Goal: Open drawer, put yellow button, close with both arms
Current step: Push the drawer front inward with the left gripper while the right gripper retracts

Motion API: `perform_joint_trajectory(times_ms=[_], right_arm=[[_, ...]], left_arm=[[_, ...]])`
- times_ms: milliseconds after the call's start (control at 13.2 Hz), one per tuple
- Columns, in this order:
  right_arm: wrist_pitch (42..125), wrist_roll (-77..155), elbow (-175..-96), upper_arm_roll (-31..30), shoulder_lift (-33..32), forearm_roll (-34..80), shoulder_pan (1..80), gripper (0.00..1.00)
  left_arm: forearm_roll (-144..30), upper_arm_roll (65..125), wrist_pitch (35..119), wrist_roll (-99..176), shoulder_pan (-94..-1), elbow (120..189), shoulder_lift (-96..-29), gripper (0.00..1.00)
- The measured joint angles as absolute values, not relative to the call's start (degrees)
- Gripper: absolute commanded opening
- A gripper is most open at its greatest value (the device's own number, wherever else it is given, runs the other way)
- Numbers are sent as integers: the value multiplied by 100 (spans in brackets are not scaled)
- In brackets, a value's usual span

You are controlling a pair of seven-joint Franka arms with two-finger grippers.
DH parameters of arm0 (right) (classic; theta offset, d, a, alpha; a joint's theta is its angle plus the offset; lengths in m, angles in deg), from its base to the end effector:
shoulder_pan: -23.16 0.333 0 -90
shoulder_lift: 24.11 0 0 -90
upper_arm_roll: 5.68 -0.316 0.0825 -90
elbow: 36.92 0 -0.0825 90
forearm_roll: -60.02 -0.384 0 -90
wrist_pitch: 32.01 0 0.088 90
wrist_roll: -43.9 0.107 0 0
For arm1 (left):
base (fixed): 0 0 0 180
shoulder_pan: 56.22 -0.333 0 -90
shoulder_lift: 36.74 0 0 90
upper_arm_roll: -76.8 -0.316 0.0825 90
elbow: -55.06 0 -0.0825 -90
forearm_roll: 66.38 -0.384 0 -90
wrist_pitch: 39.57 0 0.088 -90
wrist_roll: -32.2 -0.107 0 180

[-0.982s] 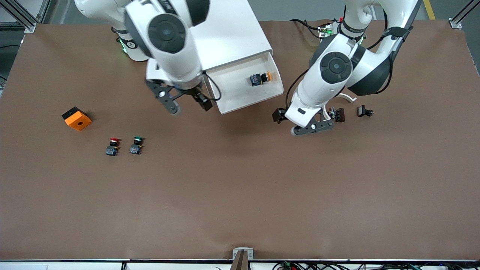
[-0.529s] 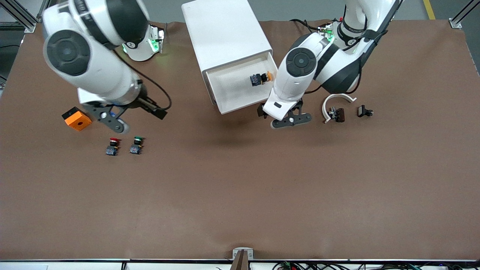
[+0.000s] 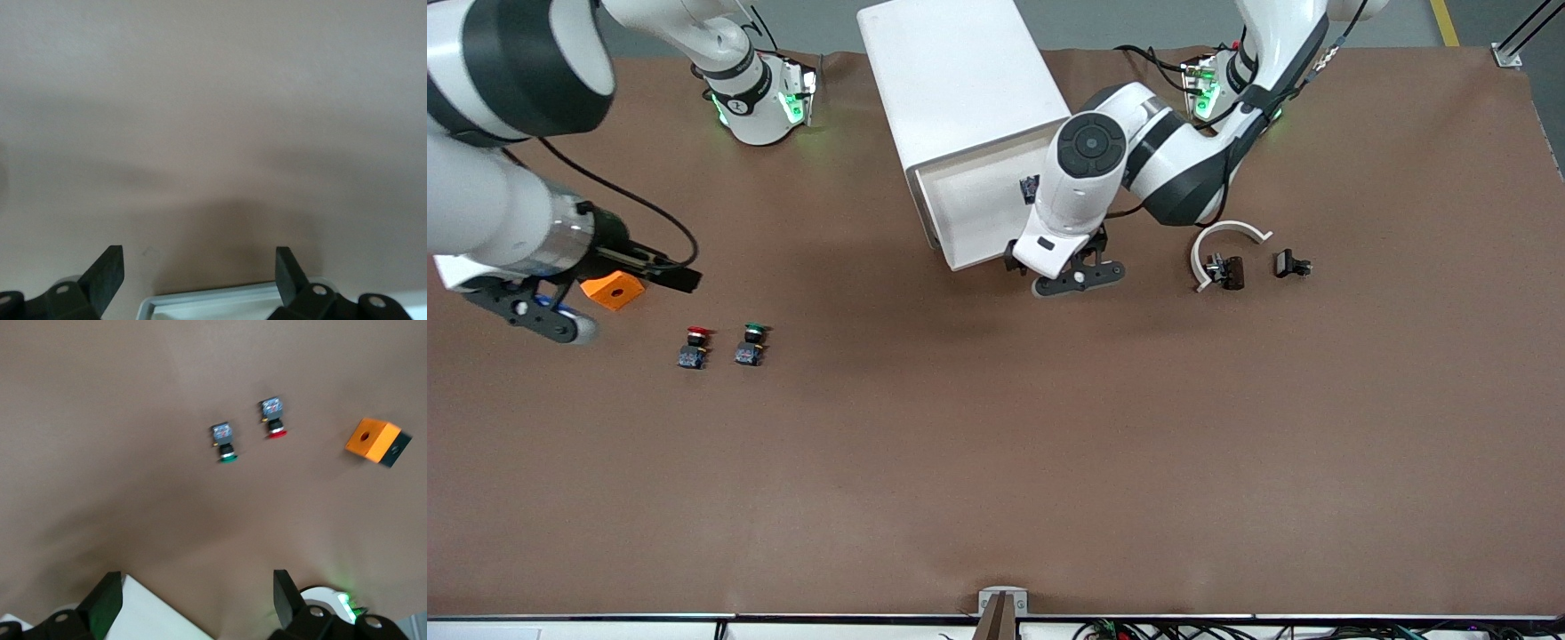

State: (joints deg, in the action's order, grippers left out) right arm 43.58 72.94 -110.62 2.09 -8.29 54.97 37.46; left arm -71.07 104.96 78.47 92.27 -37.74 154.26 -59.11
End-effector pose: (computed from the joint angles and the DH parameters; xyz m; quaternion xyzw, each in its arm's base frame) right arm 0.6012 0.0921 0.5766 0.9745 -0.1877 -0.1220 0.0128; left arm 0.4677 -0.4471 0.3769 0.9922 0.1123 -0.0478 0.0269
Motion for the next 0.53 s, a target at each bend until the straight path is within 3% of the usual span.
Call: perform_joint_trajectory(times_ms=[529], right_arm=[[4211, 5659, -11062, 210, -858, 6087, 3102, 100]], left_arm=[[-7124, 10496, 7848, 9849, -3346, 15401, -5949, 100]])
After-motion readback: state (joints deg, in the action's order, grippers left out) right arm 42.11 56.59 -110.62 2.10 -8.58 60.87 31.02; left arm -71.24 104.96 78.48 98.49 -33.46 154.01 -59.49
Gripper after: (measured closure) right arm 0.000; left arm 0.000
